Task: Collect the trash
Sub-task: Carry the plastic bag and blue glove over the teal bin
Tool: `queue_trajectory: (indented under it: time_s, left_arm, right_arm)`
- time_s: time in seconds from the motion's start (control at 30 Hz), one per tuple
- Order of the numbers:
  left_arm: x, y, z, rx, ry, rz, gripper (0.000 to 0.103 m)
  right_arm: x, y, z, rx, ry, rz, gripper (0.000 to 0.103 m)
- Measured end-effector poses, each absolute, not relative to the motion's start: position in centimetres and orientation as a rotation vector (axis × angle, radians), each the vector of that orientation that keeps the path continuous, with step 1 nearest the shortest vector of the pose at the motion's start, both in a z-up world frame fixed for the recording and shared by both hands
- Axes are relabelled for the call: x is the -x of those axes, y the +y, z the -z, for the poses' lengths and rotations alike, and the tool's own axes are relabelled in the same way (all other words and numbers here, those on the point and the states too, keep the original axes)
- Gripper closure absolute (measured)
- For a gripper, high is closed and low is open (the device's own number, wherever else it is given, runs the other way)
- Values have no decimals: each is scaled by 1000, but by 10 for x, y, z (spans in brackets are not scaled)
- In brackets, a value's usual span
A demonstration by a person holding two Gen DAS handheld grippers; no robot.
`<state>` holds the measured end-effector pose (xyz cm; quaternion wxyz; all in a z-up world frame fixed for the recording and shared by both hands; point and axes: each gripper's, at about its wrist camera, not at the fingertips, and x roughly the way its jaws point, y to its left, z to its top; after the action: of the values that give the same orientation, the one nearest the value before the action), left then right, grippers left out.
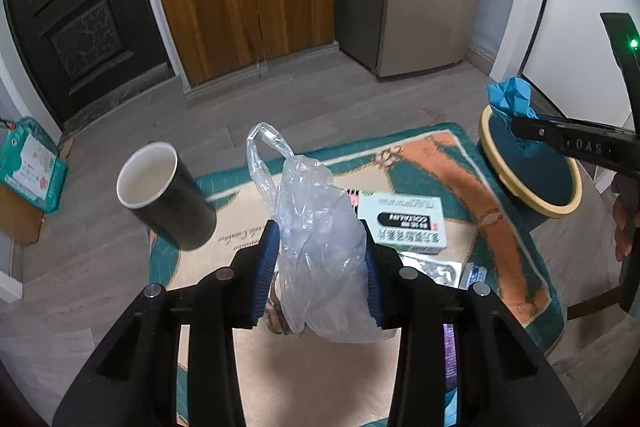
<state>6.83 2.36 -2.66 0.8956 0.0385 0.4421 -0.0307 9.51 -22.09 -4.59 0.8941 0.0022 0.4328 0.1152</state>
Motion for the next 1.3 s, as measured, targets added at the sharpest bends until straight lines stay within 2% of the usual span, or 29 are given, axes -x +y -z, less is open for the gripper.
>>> queue_trajectory:
  time_s: [0.27, 0.73, 1.07, 1.3]
  left_arm:
    - [-74, -16, 5, -144, 864, 119, 65]
    - [-105, -98, -8, -216, 833, 225, 65]
    - [-132, -152, 7, -268, 844, 310, 65]
    - [-147, -194, 26, -284, 873, 436, 65]
  right_arm:
    - [-87, -263, 43, 12, 878, -194, 62]
    - [-106, -344, 60, -118, 904, -73, 62]
    - [-122, -399, 71, -186, 927, 2, 62]
    - [-132, -437, 100, -315, 1002, 54, 62]
